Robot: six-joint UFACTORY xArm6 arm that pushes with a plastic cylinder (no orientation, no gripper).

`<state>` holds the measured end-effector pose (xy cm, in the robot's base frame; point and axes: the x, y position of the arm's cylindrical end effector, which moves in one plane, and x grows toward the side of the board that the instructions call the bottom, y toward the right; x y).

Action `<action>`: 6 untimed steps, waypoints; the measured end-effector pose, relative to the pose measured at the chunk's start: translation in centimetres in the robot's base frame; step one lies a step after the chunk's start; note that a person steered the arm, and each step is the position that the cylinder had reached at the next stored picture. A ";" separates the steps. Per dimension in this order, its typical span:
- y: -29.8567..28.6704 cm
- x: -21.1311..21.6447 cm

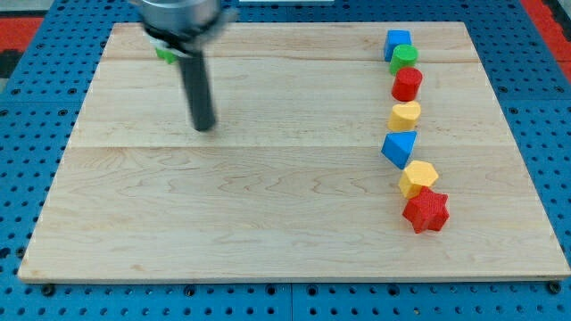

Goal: Push the green star into the red circle

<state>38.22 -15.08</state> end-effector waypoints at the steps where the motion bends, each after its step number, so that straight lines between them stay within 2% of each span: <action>1: -7.3 -6.2; 2: -12.1 -12.2; 3: -6.2 -13.1; 4: 1.1 -10.5; 5: -3.1 -11.9; 6: -5.6 -15.1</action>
<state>23.16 -20.67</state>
